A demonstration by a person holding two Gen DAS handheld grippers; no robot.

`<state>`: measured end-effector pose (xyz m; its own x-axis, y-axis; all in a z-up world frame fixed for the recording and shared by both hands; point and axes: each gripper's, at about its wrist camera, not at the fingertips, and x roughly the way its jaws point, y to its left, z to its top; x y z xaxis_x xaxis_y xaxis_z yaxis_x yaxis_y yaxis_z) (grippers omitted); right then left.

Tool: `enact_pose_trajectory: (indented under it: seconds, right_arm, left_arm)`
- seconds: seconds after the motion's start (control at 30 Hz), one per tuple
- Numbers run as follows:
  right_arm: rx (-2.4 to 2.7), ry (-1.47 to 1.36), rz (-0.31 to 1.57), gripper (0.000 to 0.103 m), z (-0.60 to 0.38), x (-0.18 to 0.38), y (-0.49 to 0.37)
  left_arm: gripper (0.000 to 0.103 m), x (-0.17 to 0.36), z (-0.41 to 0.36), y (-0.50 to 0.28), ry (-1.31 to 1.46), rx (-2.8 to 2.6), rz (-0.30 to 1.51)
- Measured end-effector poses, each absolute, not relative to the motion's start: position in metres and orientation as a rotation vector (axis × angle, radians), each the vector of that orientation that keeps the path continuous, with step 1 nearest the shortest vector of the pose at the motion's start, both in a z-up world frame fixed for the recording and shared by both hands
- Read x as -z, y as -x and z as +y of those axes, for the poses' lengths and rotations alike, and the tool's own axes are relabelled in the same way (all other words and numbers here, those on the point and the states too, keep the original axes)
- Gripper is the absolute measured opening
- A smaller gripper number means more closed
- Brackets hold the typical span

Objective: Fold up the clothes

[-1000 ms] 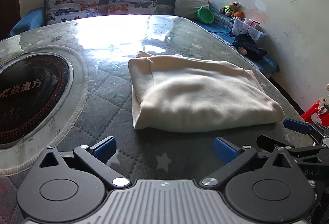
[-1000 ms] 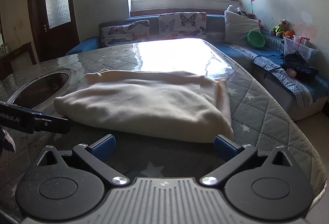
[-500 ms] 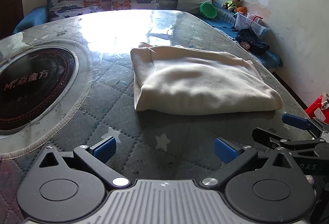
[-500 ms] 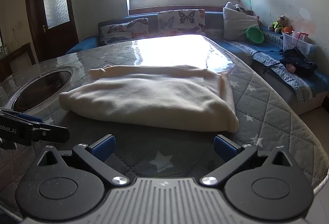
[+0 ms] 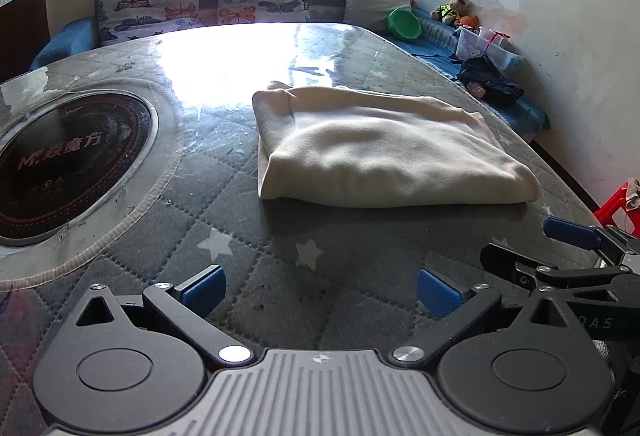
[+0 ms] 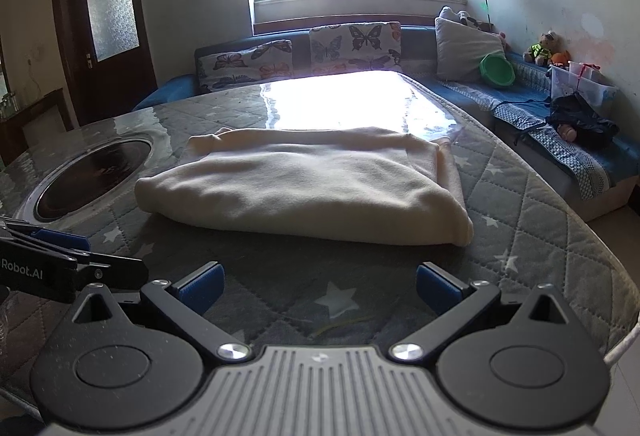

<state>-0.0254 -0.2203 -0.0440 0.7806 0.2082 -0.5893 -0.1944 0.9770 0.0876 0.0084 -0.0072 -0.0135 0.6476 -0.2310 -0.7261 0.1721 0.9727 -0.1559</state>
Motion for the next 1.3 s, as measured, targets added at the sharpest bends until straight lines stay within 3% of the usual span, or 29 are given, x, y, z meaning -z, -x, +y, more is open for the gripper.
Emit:
enact_pose_trajectory:
  seconds: [1.3]
  right_arm:
    - [-0.167, 0.025, 0.679, 0.103, -0.203, 0.043, 0.039]
  left_arm:
    - [0.103, 0.018, -0.008, 0.012, 0.05, 0.186, 0.825]
